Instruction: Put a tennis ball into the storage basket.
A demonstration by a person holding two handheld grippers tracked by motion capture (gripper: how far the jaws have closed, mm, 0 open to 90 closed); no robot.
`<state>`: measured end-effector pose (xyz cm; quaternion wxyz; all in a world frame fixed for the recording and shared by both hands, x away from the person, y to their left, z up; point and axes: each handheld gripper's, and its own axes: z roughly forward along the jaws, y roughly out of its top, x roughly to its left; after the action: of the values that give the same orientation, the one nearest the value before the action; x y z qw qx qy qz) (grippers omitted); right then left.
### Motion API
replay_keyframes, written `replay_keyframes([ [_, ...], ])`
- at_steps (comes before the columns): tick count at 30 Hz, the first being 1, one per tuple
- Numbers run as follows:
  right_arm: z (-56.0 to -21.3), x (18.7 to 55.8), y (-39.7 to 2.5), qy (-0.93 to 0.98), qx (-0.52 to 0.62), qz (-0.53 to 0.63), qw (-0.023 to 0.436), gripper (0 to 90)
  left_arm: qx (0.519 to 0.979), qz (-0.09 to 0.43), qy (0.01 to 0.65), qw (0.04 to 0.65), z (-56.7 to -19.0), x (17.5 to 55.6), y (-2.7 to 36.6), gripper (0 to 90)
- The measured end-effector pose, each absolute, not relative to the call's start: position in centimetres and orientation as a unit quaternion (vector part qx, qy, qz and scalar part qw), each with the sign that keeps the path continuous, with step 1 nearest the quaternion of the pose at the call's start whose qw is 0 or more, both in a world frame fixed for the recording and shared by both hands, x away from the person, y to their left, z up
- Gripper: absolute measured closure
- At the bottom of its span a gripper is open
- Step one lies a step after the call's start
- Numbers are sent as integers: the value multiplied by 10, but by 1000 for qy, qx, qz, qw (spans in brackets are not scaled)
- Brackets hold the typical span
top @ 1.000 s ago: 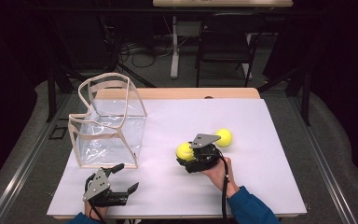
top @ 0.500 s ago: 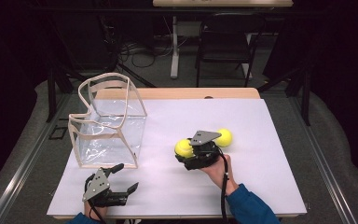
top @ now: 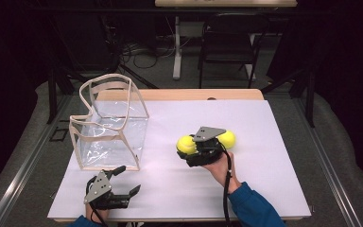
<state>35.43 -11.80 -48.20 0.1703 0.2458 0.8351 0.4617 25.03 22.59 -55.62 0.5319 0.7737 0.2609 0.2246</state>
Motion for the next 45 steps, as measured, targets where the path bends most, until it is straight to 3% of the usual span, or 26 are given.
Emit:
replay_keyframes([
  [45, -452, 387, -102, 824, 244, 481, 172, 261, 774, 224, 260, 532, -556, 251, 226, 158],
])
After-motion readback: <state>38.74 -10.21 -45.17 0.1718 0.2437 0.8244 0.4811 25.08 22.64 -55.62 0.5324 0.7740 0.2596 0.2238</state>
